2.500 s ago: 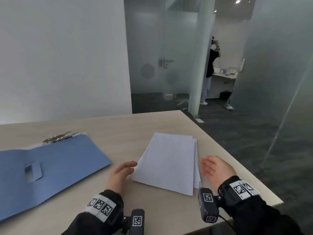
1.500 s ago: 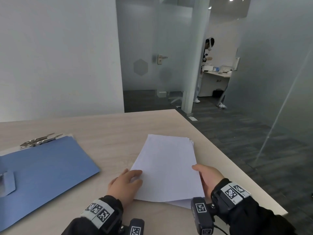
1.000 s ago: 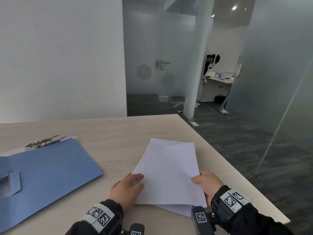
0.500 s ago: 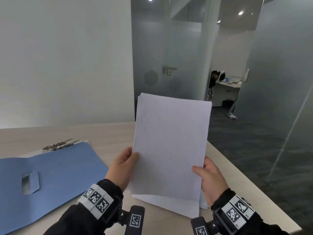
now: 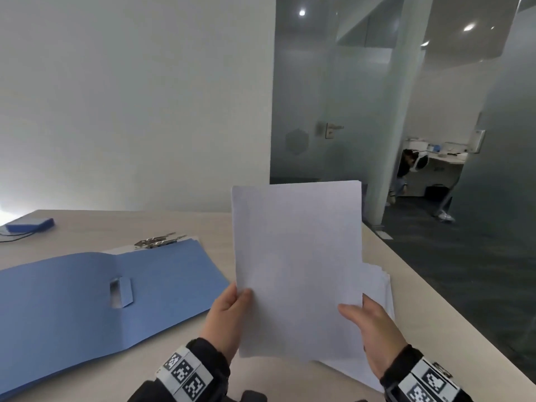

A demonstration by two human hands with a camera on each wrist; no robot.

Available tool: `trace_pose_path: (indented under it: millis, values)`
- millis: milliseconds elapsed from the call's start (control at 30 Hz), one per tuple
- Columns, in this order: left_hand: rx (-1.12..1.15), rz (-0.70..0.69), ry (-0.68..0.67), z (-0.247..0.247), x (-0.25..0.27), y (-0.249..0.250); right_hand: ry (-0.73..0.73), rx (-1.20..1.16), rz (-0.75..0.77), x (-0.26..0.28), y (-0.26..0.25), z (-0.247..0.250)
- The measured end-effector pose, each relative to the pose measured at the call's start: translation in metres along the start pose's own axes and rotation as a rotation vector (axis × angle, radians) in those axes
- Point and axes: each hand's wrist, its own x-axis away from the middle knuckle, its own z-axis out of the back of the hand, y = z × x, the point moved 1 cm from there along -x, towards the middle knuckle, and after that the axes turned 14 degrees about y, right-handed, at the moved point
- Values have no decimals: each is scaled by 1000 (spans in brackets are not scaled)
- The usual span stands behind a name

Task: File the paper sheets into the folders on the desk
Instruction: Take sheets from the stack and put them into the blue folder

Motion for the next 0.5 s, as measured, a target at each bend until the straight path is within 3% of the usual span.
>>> trace_pose_path:
  millis: [267,500]
  values:
    - [59,218,150,120,3,1,-264,203,40,1,18,-107]
    - [213,441,436,217,26,-15,-323,332,32,-42,24,-193]
